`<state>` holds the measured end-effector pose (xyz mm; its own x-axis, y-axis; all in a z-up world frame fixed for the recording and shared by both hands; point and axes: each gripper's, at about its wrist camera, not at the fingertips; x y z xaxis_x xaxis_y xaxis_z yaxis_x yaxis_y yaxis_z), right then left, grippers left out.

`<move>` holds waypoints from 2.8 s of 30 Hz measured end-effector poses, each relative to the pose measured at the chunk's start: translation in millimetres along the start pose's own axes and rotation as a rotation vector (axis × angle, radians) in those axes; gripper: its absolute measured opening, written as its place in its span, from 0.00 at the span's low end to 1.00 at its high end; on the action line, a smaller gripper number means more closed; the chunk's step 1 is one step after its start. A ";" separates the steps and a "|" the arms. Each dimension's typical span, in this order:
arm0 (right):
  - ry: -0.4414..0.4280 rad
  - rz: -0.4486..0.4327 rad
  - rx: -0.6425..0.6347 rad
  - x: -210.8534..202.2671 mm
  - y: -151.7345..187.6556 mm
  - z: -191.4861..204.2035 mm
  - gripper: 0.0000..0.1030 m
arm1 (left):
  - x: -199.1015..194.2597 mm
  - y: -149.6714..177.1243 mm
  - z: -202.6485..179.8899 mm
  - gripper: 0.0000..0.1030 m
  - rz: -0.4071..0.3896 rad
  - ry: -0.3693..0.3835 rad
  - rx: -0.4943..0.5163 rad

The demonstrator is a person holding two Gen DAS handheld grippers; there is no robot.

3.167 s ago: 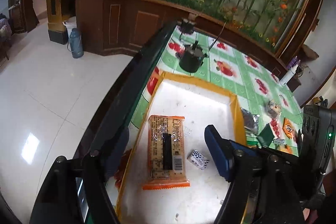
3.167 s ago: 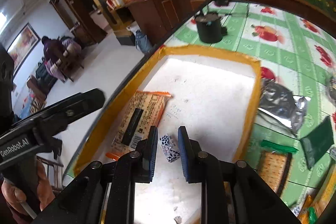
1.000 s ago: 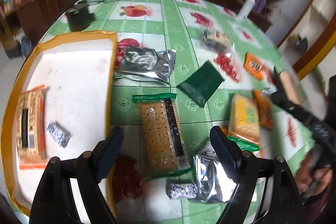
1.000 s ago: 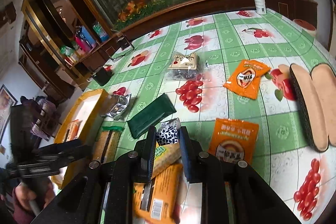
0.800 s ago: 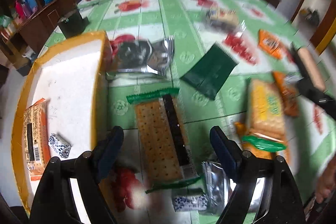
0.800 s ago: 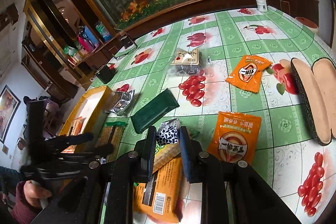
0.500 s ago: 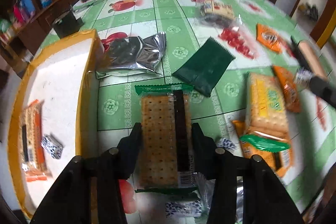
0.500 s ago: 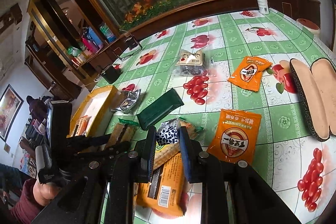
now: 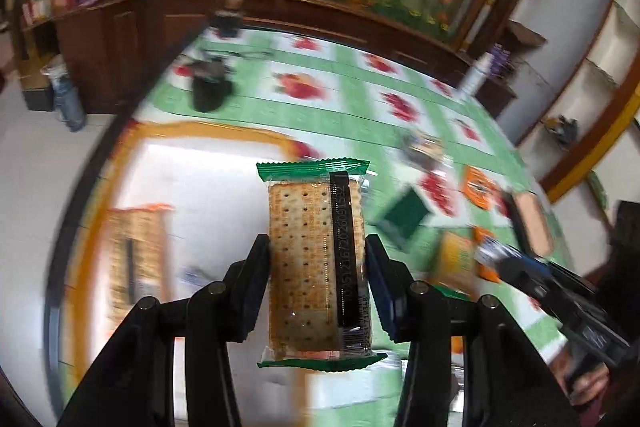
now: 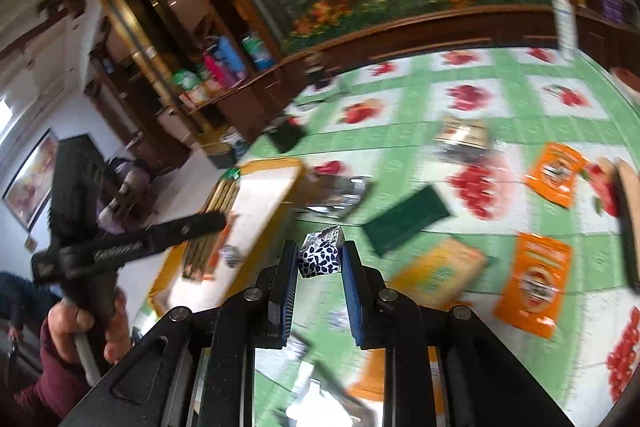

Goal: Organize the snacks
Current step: 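Lower the cracker pack and candy into the white tray while both tools open, then grasp a yellow cracker pack with the right tool while the left tool grasps a dark green packet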

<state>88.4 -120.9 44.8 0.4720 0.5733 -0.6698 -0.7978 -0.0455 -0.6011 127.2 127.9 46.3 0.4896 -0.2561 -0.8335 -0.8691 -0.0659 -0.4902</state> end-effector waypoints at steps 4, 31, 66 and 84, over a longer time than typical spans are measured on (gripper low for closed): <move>-0.022 0.049 -0.072 32.2 -9.2 42.5 0.23 | 8.3 -14.0 41.8 0.45 0.008 -0.063 -0.061; 0.037 0.094 -0.104 105.8 -36.3 81.6 0.33 | -3.3 -15.8 115.2 0.77 -0.025 0.047 -0.257; 0.286 0.178 0.342 66.1 5.0 -81.4 0.73 | 42.3 2.1 -59.8 0.81 0.063 -0.015 0.109; 0.254 0.097 0.365 37.8 12.5 -123.1 0.49 | 129.9 -20.2 -125.7 0.81 0.150 -0.066 0.433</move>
<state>142.4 -200.6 -41.8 0.4292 0.3599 -0.8284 -0.9014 0.2288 -0.3676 199.5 -25.3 -19.9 0.3762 -0.1694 -0.9109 -0.8279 0.3800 -0.4125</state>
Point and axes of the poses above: each gripper's, at about its wrist camera, not at the fingertips, and x roughly the way its jaws point, z to its left, y to its underside, and after that the axes turned 7 degrees about z, right-handed
